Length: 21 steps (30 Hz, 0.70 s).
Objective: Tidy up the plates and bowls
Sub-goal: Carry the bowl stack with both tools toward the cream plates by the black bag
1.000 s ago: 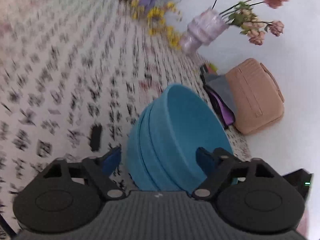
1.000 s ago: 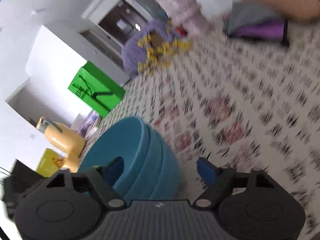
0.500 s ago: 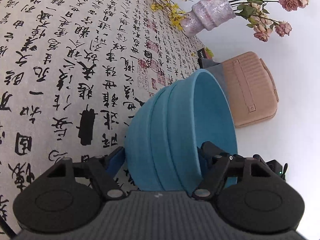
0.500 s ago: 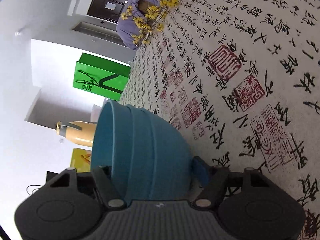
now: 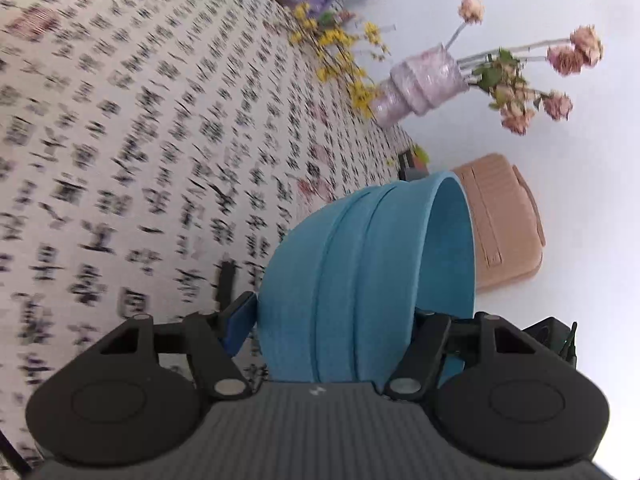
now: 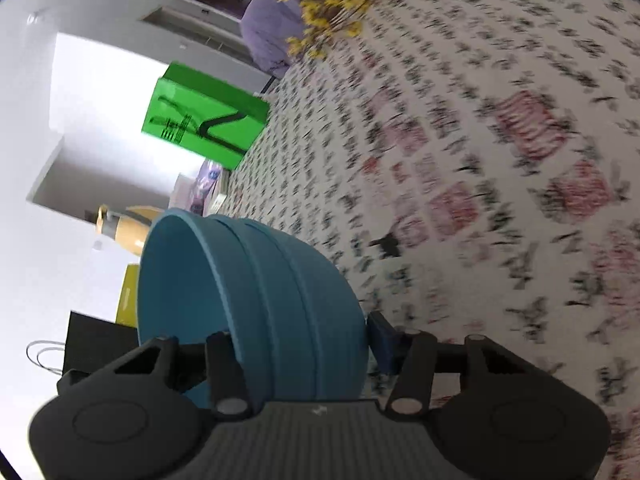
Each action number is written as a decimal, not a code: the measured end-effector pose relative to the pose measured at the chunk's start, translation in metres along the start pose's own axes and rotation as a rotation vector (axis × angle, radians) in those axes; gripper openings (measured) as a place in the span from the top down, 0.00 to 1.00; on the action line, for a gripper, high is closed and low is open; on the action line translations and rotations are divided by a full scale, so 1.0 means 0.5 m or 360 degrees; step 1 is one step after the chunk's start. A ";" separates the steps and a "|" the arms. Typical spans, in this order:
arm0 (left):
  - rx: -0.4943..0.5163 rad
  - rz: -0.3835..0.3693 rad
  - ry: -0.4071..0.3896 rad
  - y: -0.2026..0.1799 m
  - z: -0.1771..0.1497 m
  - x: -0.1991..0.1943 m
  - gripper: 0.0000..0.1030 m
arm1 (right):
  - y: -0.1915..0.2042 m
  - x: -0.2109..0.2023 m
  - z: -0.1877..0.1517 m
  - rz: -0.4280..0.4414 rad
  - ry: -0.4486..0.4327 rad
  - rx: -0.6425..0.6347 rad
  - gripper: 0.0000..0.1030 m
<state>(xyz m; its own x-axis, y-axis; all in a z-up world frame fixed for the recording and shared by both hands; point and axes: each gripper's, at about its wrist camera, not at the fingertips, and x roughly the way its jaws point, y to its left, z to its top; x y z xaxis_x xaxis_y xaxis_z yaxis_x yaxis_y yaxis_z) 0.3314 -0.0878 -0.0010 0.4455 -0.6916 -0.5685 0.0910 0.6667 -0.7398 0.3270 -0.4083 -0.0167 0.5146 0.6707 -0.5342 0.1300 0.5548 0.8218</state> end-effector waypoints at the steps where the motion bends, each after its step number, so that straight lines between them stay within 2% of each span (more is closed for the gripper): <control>1: -0.0015 0.0009 -0.0023 0.009 0.005 -0.021 0.36 | 0.016 0.009 -0.003 0.0005 0.0015 -0.0016 0.52; 9: -0.0132 0.0159 -0.0209 0.105 0.049 -0.196 0.36 | 0.180 0.166 -0.039 0.0041 0.0229 -0.0161 0.53; 14: -0.0231 0.0269 -0.0349 0.202 0.063 -0.334 0.36 | 0.296 0.295 -0.102 0.0075 0.0399 -0.0241 0.53; 21: -0.0348 0.0387 -0.0451 0.318 0.079 -0.473 0.36 | 0.420 0.438 -0.202 0.0085 0.0594 -0.0335 0.54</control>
<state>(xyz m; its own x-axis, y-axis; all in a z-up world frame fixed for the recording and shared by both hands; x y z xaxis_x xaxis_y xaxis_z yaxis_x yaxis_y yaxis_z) 0.2759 0.1926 0.0301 0.6602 -0.3978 -0.6371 -0.2242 0.7052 -0.6726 0.3815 -0.0954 0.0187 0.1691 0.8120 -0.5587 -0.0842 0.5767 0.8126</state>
